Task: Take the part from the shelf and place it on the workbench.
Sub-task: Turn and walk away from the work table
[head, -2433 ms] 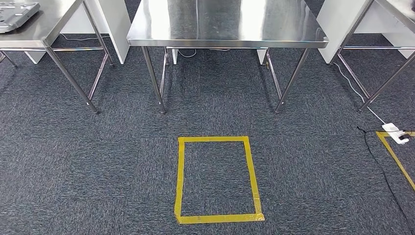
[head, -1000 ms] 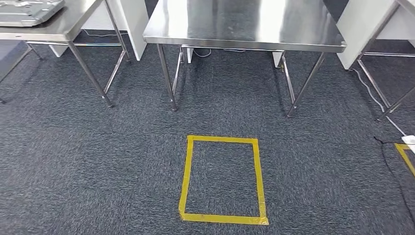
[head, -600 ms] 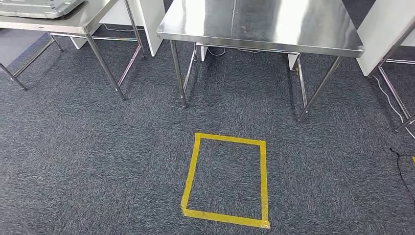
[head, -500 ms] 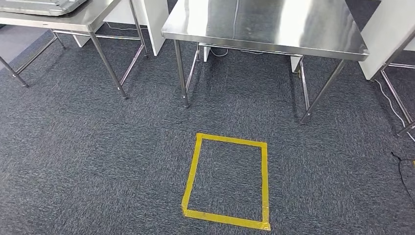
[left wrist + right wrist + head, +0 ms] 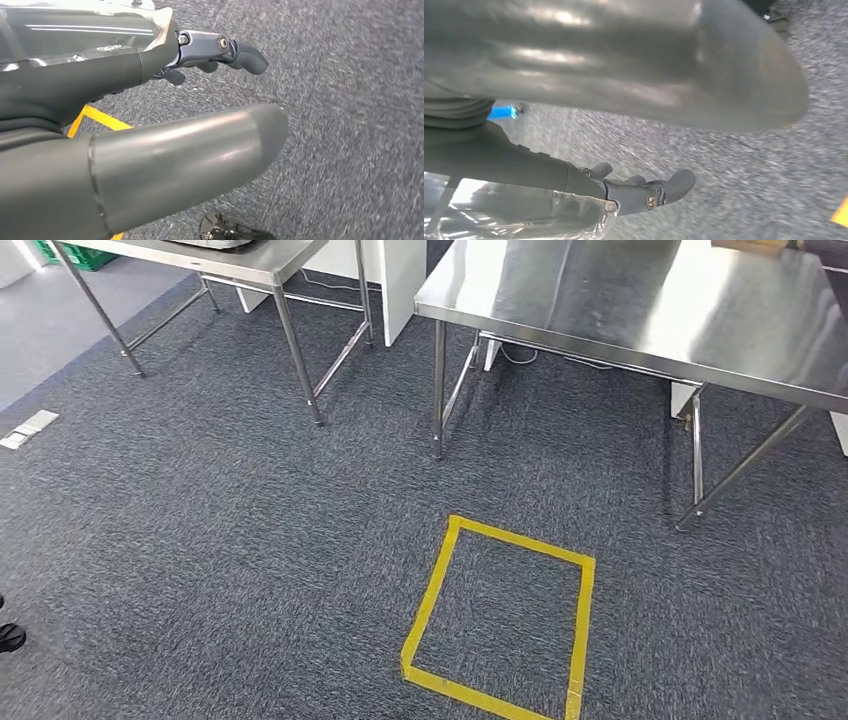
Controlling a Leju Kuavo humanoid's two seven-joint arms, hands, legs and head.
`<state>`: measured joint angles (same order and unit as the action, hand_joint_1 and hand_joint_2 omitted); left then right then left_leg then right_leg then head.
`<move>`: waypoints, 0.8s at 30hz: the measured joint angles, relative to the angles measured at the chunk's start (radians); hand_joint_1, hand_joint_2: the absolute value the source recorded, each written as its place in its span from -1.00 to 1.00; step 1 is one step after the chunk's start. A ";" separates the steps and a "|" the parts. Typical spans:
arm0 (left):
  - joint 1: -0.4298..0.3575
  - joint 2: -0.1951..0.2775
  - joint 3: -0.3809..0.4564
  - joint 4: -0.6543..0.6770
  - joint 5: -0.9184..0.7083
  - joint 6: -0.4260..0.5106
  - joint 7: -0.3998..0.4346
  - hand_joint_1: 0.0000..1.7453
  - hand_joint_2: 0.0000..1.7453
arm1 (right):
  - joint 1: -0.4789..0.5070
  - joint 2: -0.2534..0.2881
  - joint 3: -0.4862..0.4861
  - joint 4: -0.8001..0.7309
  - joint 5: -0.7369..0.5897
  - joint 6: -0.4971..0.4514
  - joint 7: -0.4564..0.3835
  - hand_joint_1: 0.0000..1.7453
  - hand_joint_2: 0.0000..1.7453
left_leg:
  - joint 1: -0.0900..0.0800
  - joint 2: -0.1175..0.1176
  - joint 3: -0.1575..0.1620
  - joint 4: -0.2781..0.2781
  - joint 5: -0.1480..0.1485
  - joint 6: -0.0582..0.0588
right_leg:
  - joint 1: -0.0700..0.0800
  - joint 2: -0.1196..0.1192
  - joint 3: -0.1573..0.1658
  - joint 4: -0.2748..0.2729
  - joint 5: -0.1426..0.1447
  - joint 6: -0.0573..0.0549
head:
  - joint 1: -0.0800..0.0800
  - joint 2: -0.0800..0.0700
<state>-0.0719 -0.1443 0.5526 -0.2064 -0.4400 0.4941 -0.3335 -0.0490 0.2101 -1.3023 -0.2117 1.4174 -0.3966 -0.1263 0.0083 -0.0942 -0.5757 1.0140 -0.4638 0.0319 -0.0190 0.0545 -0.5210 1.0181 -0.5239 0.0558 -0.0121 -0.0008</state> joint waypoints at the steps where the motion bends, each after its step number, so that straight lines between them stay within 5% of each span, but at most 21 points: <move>1: 0.000 0.000 0.000 0.000 0.000 0.002 0.000 -1.00 -1.00 | -0.001 0.000 0.000 0.000 0.001 0.000 0.000 -1.00 -1.00 | -0.001 -0.008 -0.002 0.000 0.002 -0.006 | 0.002 0.006 0.005 -0.015 0.006 -0.006 | 0.000 0.000; 3: 0.003 0.000 0.001 0.000 0.000 0.005 0.000 -1.00 -1.00 | -0.004 0.002 0.001 0.000 0.003 -0.001 0.000 -1.00 -1.00 | 0.001 -0.021 -0.008 -0.002 0.006 -0.018 | 0.000 -0.013 0.009 -0.017 0.013 -0.021 | 0.000 0.000; 5: 0.004 0.000 0.002 0.000 0.000 0.008 0.001 -1.00 -1.00 | -0.005 0.004 0.002 0.000 0.005 -0.001 0.001 -1.00 -1.00 | 0.002 0.009 -0.026 0.030 -0.017 -0.026 | -0.007 -0.034 0.013 -0.023 0.019 -0.038 | -0.003 0.000; 7: 0.003 -0.001 0.002 0.000 0.000 0.009 0.002 -1.00 -1.00 | -0.003 0.006 0.002 -0.001 0.007 -0.001 0.001 -1.00 -1.00 | 0.002 0.061 -0.077 0.140 -0.080 -0.033 | -0.006 -0.061 0.014 -0.026 0.021 -0.052 | -0.006 0.000; 9: 0.003 -0.002 0.002 0.000 0.000 0.009 0.003 -1.00 -1.00 | 0.000 0.006 0.002 -0.001 0.007 -0.001 0.001 -1.00 -1.00 | 0.007 0.082 -0.135 0.263 -0.130 -0.040 | -0.002 -0.089 0.013 -0.026 0.020 -0.057 | -0.008 0.000; 10: 0.004 -0.002 0.002 0.000 0.000 0.009 0.003 -1.00 -1.00 | 0.000 0.006 0.002 -0.001 0.008 -0.001 0.001 -1.00 -1.00 | 0.009 0.086 -0.145 0.284 -0.130 -0.043 | -0.001 -0.102 0.011 -0.026 0.019 -0.057 | -0.008 0.000; 12: 0.005 -0.003 0.002 0.000 0.000 0.009 0.004 -1.00 -1.00 | -0.001 0.006 0.002 -0.001 0.008 -0.001 0.001 -1.00 -1.00 | 0.015 0.101 -0.103 0.210 -0.082 -0.047 | -0.001 -0.125 0.009 -0.025 0.017 -0.056 | -0.009 0.000; 14: 0.003 -0.002 0.002 0.000 0.000 0.009 0.004 -1.00 0.00 | -0.001 0.007 0.002 -0.001 0.009 -0.001 0.001 -1.00 -1.00 | 0.018 0.143 -0.024 0.070 -0.031 -0.045 | 0.004 -0.145 0.016 -0.024 0.011 -0.050 | -0.009 0.000; 16: -0.002 -0.003 0.002 0.000 -0.001 0.009 0.005 -1.00 1.00 | -0.002 0.007 0.002 -0.002 0.011 -0.001 0.001 -1.00 -1.00 | 0.012 0.165 0.011 0.006 -0.018 -0.037 | 0.011 -0.160 0.022 -0.023 0.005 -0.037 | -0.005 0.000; 18: -0.002 -0.004 0.002 0.000 -0.002 0.009 0.007 -1.00 1.00 | -0.005 0.006 0.003 -0.002 0.013 0.000 0.001 -1.00 -1.00 | 0.003 0.144 0.007 0.003 -0.012 -0.023 | 0.013 -0.176 0.027 -0.026 0.005 -0.023 | -0.002 0.000; 21: 0.000 -0.006 0.002 0.000 -0.005 0.011 0.014 -1.00 1.00 | -0.006 0.007 0.005 -0.003 0.016 0.002 0.002 -1.00 -1.00 | 0.004 0.114 0.007 -0.015 0.005 0.002 | 0.009 -0.123 0.007 0.026 -0.032 -0.015 | -0.001 0.000; 23: -0.001 -0.008 0.002 0.000 -0.008 0.011 0.017 -1.00 1.00 | -0.001 0.007 0.006 -0.004 0.018 0.003 0.003 -1.00 -1.00 | 0.005 0.091 0.003 -0.019 0.010 0.010 | 0.005 -0.074 -0.054 0.153 -0.094 -0.024 | 0.001 0.000; 24: -0.001 -0.008 0.002 0.000 -0.009 0.011 0.017 -1.00 0.50 | 0.001 0.007 0.007 -0.004 0.018 0.004 0.004 -1.00 -1.00 | 0.005 0.079 0.000 -0.018 0.012 0.012 | 0.005 -0.066 -0.085 0.217 -0.117 -0.024 | 0.001 0.000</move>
<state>-0.0726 -0.1527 0.5547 -0.2064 -0.4488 0.5049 -0.3161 -0.0480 0.2170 -1.2954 -0.2153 1.4359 -0.3929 -0.1226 0.0131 -0.0157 -0.5752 0.9956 -0.4521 0.0436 -0.0143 -0.0115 -0.6062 1.2353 -0.6409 0.0317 -0.0107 -0.0008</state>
